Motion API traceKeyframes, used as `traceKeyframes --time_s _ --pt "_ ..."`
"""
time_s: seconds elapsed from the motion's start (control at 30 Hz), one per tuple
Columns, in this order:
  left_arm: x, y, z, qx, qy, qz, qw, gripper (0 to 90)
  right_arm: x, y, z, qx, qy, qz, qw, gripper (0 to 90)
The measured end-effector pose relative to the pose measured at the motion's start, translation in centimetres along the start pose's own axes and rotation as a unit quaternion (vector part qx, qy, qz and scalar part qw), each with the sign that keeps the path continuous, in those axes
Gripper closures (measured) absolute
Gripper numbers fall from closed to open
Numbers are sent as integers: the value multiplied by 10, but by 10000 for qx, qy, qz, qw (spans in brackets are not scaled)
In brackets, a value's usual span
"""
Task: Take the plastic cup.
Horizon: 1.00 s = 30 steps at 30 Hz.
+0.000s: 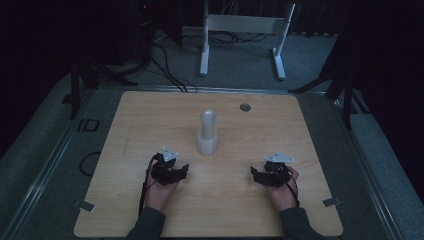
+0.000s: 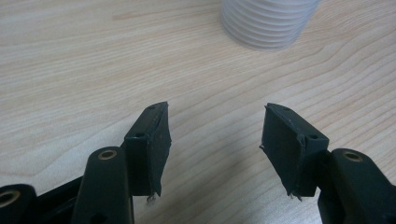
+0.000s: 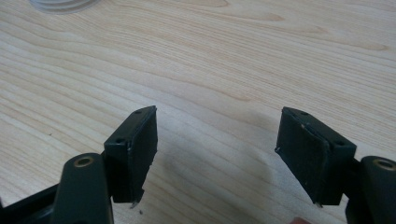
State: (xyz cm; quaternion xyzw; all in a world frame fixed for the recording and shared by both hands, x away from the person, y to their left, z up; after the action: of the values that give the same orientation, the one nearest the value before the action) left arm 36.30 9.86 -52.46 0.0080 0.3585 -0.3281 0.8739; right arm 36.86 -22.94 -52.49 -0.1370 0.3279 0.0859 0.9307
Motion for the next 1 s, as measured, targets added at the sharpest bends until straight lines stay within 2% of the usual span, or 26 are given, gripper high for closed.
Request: traceKeyframes --time_s 0.2,0.27,0.5,0.6,0.67,0.9,1.0 --pt "0 1 3 78 -27 140 9999 416 -1 4 2 -32 -15 43 10000 289" --pt "0 3 4 46 -31 144 9999 422 -1 5 3 -71 -23 56 10000 288" --pt "-1 3 10 9 -77 49 10000 416 -3 6 7 -78 -80 101 9999 289" --pt "-3 2 16 85 -179 -24 9998 407 -7 6 13 -97 -148 154 9997 291" --pt "-4 0 17 118 -258 -147 9995 406 -9 6 16 -113 -185 160 9996 292" --pt "-2 -2 20 199 -211 -235 9993 393 -14 10 29 -201 -314 182 9991 292" --pt "-3 -5 28 258 -247 -270 9990 384 -18 13 38 -270 -393 216 9986 292"
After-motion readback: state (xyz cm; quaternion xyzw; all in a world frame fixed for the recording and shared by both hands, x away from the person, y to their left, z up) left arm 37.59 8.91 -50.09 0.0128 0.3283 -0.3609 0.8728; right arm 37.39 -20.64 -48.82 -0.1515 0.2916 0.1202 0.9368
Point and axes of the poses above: each handheld gripper's, and its own axes: x roughly forward along the jaws, z roughly out of its top, y roughly to its left, the point moved 5 cm from there along x, roughly forward along the jaws, and after that the axes turned 14 degrees about -z, right-handed, at the moved point
